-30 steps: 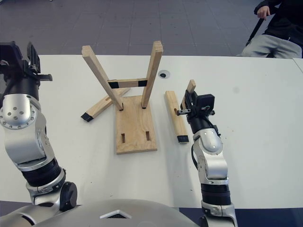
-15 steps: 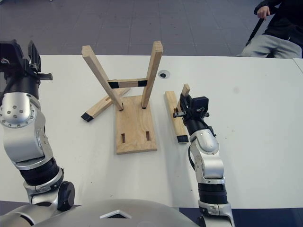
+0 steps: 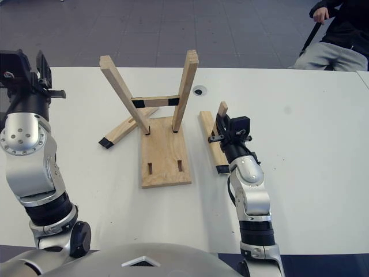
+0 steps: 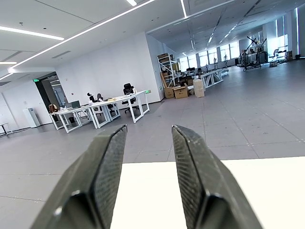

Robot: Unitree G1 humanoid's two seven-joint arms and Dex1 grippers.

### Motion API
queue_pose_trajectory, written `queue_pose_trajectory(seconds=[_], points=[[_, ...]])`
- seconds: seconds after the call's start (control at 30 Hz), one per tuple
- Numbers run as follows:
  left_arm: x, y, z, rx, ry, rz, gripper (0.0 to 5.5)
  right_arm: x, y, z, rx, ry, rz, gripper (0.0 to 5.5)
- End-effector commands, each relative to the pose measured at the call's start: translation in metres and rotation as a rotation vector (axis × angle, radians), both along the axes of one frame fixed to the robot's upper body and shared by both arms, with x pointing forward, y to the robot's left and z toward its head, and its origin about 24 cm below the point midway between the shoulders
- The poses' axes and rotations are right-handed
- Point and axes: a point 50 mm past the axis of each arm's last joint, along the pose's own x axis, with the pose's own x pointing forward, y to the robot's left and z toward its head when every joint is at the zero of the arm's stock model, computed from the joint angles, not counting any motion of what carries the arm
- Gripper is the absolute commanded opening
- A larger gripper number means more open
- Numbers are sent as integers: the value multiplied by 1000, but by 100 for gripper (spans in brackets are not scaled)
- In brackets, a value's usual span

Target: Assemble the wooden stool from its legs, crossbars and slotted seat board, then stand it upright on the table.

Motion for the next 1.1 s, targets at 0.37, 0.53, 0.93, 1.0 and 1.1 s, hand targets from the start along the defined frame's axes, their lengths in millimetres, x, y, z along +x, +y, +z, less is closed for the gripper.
queue_pose_trajectory(seconds=[0.37,0.53,0.93,1.0,1.1], points=[[3,-3,1,3,-5,-21,177,-28,-58,-98,-115,200,-190,40],[3,-4,2,2,-5,-29,177,-10,-53,-91,-38,164,-196,40],[3,-7,1,-9,-9,-28,177,22,-13,10,17,-135,-25,40],[2,-7,2,-8,-12,-27,177,22,-15,6,-13,-130,-46,40],[2,-7,2,-8,-13,-27,177,22,-19,2,-29,-122,-76,40]])
